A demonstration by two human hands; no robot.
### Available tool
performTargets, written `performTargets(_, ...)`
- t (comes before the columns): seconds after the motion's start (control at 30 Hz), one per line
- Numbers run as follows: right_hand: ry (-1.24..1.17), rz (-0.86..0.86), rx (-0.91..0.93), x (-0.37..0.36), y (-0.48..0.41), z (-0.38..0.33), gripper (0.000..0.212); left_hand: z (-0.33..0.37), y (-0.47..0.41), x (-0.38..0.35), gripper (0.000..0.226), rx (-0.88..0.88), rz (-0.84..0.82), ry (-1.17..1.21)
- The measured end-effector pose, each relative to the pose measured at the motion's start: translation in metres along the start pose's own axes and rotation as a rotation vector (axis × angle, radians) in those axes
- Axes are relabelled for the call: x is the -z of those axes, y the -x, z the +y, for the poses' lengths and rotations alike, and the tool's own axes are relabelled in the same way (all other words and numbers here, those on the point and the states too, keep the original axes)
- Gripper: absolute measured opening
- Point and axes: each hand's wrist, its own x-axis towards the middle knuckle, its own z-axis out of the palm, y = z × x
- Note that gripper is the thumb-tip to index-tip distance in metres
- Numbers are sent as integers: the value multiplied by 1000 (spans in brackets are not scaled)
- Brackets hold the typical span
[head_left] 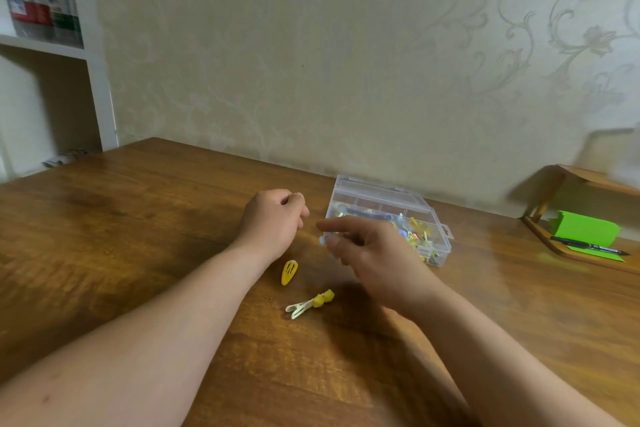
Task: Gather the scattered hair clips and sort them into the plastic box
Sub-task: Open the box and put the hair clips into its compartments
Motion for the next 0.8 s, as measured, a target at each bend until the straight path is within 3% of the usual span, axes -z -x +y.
performTargets(0.2, -211, 280, -75, 41, -17, 23, 10, -2, -1, -1, 40, -2, 3, -23)
performTargets(0.37, -142, 431, -152, 76, -34, 41, 6, -2, -1, -1, 41, 0, 4, -17)
performTargets(0.5, -23, 425, -222, 88, -49, 48, 0, 0, 0, 0, 40, 2, -5, -20)
performTargets(0.8, 159, 361, -296, 87, -102, 57, 16, -1, 0, -1, 40, -6, -9, -39)
